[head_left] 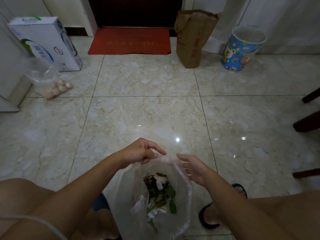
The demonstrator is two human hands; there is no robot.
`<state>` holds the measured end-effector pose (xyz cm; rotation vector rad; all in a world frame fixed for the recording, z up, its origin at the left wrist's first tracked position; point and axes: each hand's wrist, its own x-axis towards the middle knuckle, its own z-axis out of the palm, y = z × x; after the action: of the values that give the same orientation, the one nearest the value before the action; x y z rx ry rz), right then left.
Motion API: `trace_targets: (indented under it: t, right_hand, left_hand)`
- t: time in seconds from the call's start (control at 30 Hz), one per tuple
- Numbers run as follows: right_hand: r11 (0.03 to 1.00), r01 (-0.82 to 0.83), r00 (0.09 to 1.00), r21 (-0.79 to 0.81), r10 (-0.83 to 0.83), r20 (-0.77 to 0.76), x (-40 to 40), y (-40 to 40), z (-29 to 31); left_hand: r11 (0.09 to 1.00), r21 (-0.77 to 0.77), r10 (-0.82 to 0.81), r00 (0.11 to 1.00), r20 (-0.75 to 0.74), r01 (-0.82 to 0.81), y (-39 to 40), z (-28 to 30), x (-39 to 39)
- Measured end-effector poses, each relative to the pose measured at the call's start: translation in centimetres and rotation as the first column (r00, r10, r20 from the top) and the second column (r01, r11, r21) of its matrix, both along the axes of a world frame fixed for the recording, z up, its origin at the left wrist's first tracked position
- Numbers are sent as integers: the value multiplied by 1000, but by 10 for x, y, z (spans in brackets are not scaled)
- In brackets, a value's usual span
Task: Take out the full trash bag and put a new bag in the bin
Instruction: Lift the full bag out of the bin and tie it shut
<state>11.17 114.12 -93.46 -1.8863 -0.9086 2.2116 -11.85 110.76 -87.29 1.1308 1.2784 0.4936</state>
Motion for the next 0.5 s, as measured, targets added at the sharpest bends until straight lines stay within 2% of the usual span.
trace_targets:
  t: [0.13,0.3,0.4,0.5]
  right_hand:
    - [984,29,995,174,-45,89,1,1,3]
    - [973,15,997,230,-34,76,6,9,19]
    - [958,-79,996,277,66,54,11,8,34]
    - [882,-303,950,360,251,185,12,1,43]
  left_hand:
    - [991,16,-128,989,-70,129,-2,3,-1]
    - [982,-24,-188,965,-185,186,-7,4,-10]
    - [985,-54,-174,939,-296,166,-12,1,-13]
    - [987,-96,-158,883,-442,128,-18,-1,-15]
